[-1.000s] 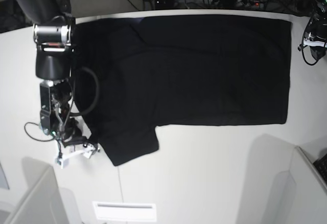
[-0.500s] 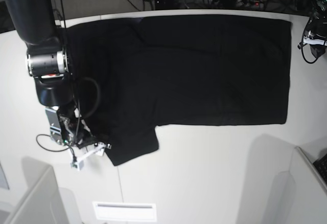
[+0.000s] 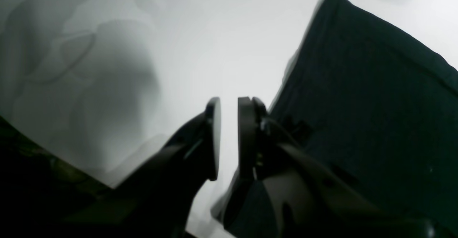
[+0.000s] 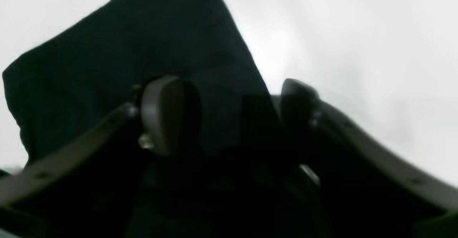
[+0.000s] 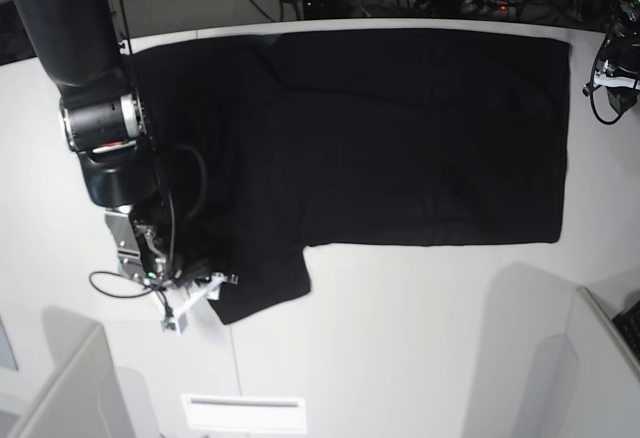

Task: Fold the T-shirt properly
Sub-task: 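Reach the right gripper to the sleeve corner and grasp it, then reach the left gripper to the opposite hem corner and grasp it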

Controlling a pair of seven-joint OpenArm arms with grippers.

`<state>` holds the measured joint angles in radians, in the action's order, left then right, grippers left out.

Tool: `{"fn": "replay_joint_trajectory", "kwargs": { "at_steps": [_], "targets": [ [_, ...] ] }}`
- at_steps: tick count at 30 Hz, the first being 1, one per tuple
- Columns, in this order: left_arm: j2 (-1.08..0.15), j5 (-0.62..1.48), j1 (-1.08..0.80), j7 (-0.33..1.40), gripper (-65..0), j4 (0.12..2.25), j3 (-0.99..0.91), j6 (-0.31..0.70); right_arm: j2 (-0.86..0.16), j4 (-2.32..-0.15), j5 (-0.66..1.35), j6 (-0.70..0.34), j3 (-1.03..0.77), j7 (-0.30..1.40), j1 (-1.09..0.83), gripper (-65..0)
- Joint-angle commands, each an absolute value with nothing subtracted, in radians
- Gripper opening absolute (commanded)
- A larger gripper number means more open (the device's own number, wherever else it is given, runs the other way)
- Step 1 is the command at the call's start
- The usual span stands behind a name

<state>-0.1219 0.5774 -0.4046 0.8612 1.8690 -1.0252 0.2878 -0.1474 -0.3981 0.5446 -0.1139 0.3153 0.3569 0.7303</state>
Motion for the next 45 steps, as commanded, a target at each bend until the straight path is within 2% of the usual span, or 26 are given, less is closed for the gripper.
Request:
{"fn": "replay_joint_trajectory", "kwargs": {
  "at_steps": [1,6,7,9,13,16,24,31,35,41,45],
  "targets": [
    [-0.139,0.587,-0.407,0.842,-56.4,1.883,-1.032,0.292,-0.153,-0.401,0.555,-0.12,0.314,0.389,0.746,-38.3],
    [-0.163,0.587,-0.39,0.842,-55.9,1.836,-1.023,0.291,-0.153,-0.401,0.555,-0.119,0.314,0.387,0.746,-65.0],
    [-0.174,0.587,-0.374,0.843,-53.6,1.816,-1.009,0.291,-0.153,-0.401,0.556,-0.119,0.314,0.387,0.746,-65.0],
    [-0.199,0.587,-0.358,0.843,-44.1,1.779,-0.993,0.291,-0.153,-0.401,0.556,-0.119,0.314,0.387,0.746,-65.0],
    [-0.248,0.587,-0.305,0.843,-20.7,1.709,-0.947,0.291,-0.153,-0.401,0.556,-0.117,0.314,0.387,0.746,-65.0],
    [-0.283,0.587,-0.248,0.843,-12.0,1.656,-0.914,0.291,-0.153,-0.401,0.556,-0.116,0.314,0.387,0.746,-65.0],
    [-0.446,0.587,-0.004,0.84,-11.8,1.36,-0.688,0.288,-0.153,-0.401,0.558,-0.116,0.314,0.389,0.75,-65.0],
    [-0.529,0.587,0.232,0.835,-11.8,1.064,-0.483,0.288,-0.153,-0.401,0.558,-0.116,0.314,0.39,0.751,-65.0],
    [-0.53,0.553,0.328,0.835,-11.8,0.974,-0.412,0.288,-0.156,-0.401,0.558,-0.116,0.314,0.39,0.751,-65.0],
    [-0.47,0.294,0.475,0.832,-11.8,0.855,-0.371,0.291,-0.157,-0.401,0.559,-0.116,0.314,0.39,0.751,-65.0],
    [-0.456,0.225,0.499,0.766,-11.8,0.817,-0.36,0.291,-0.157,-0.401,0.558,-0.116,0.314,0.39,0.751,-65.0]
  ]
}}
